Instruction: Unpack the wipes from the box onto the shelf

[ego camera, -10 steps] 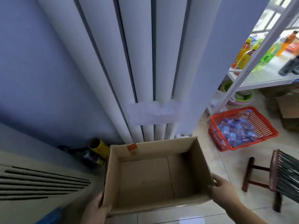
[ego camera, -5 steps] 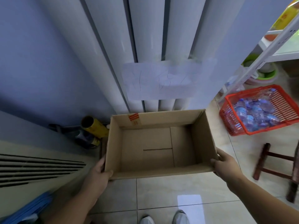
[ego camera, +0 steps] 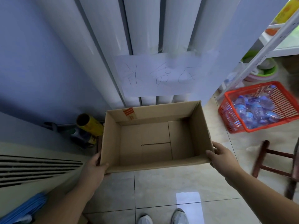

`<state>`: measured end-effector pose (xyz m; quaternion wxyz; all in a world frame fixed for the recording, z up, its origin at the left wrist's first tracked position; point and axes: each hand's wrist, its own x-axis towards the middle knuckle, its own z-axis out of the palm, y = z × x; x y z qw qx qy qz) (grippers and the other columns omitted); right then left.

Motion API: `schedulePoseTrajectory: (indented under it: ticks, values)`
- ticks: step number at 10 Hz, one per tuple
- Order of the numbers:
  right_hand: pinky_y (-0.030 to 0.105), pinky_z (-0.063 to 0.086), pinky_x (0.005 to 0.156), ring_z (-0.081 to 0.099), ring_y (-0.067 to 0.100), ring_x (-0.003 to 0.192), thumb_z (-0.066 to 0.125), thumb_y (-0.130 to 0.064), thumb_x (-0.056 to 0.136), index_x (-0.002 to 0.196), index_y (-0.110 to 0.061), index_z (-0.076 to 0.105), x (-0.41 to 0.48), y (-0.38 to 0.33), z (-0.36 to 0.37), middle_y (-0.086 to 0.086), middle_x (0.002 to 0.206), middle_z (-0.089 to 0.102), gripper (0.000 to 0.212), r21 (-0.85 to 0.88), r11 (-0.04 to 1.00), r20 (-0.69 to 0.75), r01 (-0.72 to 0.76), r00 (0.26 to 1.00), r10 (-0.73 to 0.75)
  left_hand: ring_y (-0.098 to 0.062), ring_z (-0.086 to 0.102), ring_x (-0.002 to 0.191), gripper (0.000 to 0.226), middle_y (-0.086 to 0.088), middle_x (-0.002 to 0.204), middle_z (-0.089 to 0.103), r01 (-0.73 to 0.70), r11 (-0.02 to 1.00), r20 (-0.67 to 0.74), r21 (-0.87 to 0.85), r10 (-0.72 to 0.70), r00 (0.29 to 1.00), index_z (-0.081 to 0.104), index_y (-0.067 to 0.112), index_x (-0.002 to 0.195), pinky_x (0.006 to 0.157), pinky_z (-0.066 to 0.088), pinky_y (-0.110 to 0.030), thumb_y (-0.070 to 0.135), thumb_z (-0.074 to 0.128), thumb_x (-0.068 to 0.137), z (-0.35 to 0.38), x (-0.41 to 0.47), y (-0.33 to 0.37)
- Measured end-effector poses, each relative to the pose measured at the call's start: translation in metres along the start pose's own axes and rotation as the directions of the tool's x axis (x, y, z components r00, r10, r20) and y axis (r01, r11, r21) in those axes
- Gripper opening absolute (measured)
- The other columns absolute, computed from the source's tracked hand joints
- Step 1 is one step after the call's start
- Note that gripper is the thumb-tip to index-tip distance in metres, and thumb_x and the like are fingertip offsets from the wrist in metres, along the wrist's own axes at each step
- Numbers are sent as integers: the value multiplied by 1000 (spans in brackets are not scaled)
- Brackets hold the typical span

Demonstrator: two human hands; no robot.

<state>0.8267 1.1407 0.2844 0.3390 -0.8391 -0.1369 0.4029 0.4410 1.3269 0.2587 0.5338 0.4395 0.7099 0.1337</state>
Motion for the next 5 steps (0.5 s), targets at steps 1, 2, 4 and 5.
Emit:
schedulePoseTrajectory:
  ticks: [1,2,4,5]
  values:
    - [52,56,92,67,21,89,60,-17,93,117,-29,67,-3,-1,0,-3,101,74,27,9,1000,1,-23,1000,23,-27,69,100,43,-12,127,66,12,1000,-34,6,-12,999,57,19,138,85,61,-48,8,64,97,-5,-3,2]
    - [53,55,93,68,21,97,60,-21,95,117,-29,65,-10,0,-4,-4,105,72,24,-9,999,11,-44,999,44,-28,68,100,37,-12,124,65,48,999,-20,-17,-48,999,58,11,134,81,62,-46,6,62,98,-10,-11,7]
    - [49,59,88,67,23,96,66,-26,94,131,-18,59,-23,-1,-19,5,118,69,39,-97,992,30,-76,996,80,-28,64,109,23,-8,121,65,77,997,-18,1,-77,997,64,18,117,82,61,-46,10,68,95,-27,-31,22]
    - [43,59,85,66,23,93,66,-25,94,133,-15,58,-38,-9,-29,10,124,67,41,-149,988,28,-50,998,55,-26,64,106,24,-6,118,64,81,995,-29,65,-79,996,65,19,114,87,59,-48,5,66,95,-35,-56,34]
